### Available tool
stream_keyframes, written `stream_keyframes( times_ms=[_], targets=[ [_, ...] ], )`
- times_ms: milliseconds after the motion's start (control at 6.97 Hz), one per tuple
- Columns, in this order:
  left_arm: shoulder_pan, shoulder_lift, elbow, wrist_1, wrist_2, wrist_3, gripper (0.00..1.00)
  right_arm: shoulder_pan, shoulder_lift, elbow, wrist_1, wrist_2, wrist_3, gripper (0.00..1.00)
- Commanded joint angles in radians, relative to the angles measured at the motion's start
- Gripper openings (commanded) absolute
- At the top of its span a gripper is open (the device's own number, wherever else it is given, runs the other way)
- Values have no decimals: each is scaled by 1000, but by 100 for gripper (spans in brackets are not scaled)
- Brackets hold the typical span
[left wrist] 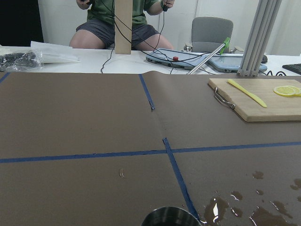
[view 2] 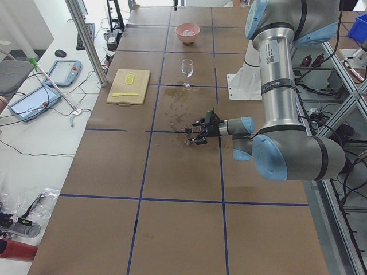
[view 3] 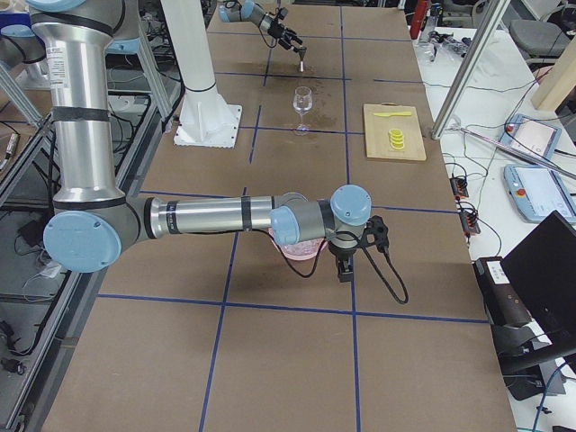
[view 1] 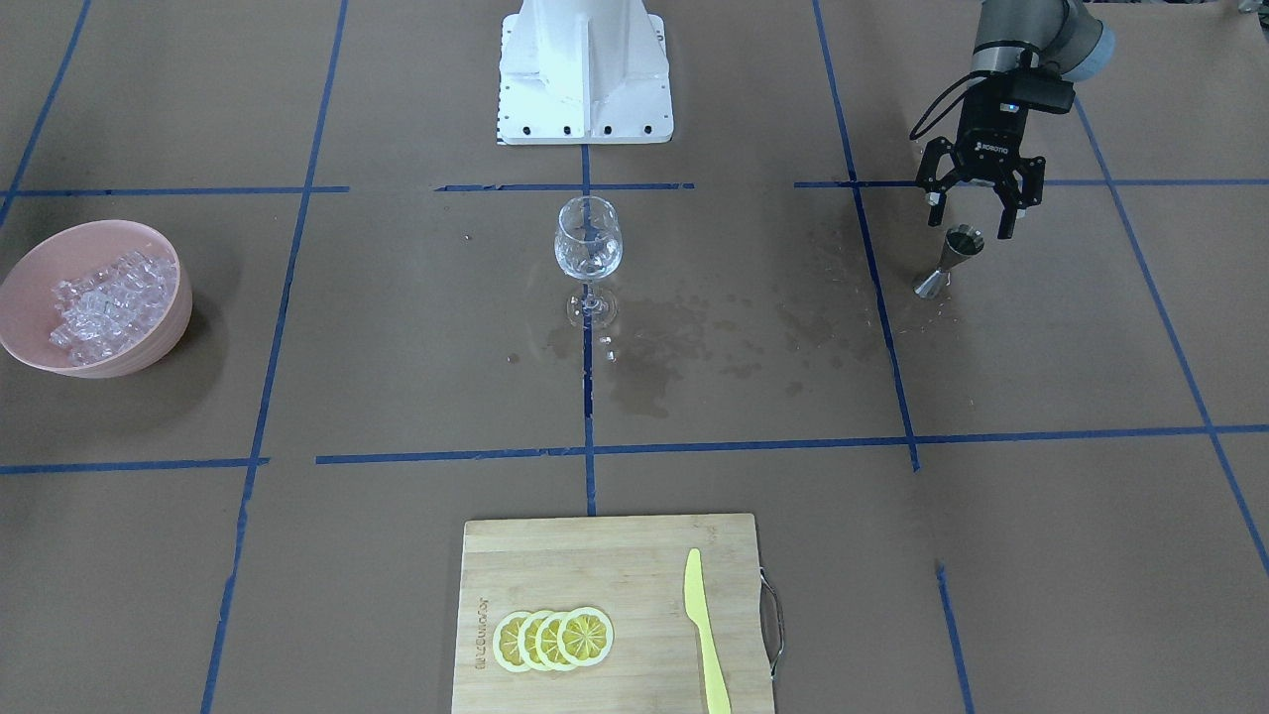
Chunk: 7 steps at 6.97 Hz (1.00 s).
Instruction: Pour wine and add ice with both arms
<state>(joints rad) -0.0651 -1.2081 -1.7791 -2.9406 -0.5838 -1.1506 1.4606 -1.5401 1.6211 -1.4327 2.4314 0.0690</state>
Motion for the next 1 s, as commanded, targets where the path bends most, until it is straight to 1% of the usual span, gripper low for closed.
stream_keyframes(
  times_ms=[0,143,430,574,717,861],
  targets=[
    [18,-83,99,1,54,3,99,0,0,0,0,0,0,100],
    [18,-100,113,1,58,3,99,0,0,0,0,0,0,100],
    [18,-138,173,0,125,5,98,0,0,-1,0,0,0,100],
    [18,-163,182,0,136,5,94,0,0,-1,0,0,0,100],
    [16,-163,182,-3,147,5,94,0,0,-3,0,0,0,100],
    [18,-166,204,-6,195,6,94,0,0,-1,0,0,0,100]
  ],
)
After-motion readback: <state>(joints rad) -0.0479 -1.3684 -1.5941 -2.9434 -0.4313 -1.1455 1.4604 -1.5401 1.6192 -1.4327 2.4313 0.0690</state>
